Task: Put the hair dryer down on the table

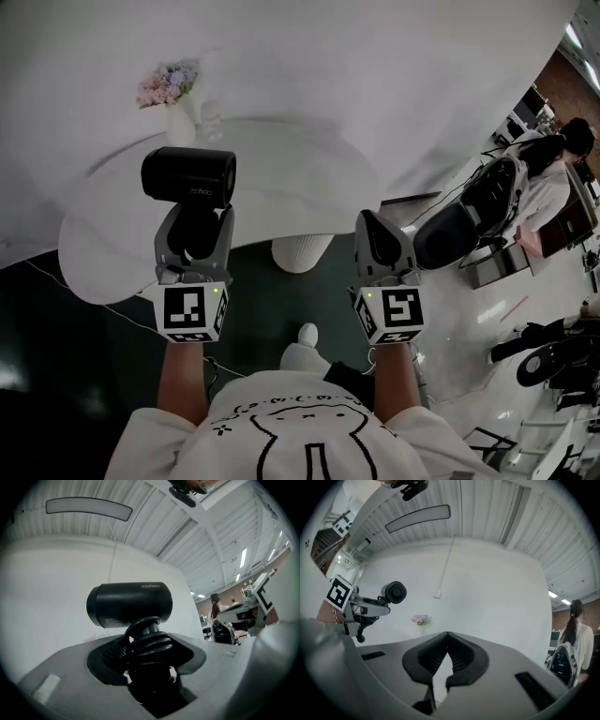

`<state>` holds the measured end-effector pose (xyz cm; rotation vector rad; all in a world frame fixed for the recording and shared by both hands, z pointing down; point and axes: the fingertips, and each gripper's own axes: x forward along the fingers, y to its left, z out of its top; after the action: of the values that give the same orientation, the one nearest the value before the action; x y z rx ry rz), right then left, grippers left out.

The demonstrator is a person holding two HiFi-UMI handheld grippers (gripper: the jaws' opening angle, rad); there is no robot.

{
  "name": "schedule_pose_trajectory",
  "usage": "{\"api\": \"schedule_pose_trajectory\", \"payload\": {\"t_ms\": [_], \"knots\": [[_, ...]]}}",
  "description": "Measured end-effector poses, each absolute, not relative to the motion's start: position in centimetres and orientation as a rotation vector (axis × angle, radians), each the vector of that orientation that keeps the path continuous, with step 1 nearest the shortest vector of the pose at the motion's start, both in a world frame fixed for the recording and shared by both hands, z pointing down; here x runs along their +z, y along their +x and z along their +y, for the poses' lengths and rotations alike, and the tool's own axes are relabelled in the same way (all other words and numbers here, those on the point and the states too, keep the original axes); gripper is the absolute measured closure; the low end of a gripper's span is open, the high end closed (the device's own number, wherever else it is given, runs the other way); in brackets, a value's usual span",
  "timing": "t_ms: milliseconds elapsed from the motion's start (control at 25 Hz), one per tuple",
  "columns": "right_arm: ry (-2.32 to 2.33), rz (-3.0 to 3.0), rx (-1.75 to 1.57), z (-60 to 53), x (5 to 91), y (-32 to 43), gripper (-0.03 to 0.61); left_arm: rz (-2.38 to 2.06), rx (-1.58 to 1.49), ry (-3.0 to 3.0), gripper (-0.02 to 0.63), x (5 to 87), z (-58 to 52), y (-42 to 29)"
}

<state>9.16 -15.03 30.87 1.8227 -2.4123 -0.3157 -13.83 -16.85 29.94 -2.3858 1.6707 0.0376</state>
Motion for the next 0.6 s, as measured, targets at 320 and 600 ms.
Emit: {"api": "schedule_pose_trajectory", "payload": {"t_ms": [320, 600], "knots": [[1.687, -2.477, -0.289, -23.6, 31.3, 14.9, 0.578, 1.766, -0.03, -2.359, 0.367, 30.9, -23.8, -7.3], [1.615, -2.5, -0.273, -28.1, 32.6, 17.7, 0.578, 1.84, -0.096, -2.385, 0.367, 33.4, -28.6, -3.6]]}}
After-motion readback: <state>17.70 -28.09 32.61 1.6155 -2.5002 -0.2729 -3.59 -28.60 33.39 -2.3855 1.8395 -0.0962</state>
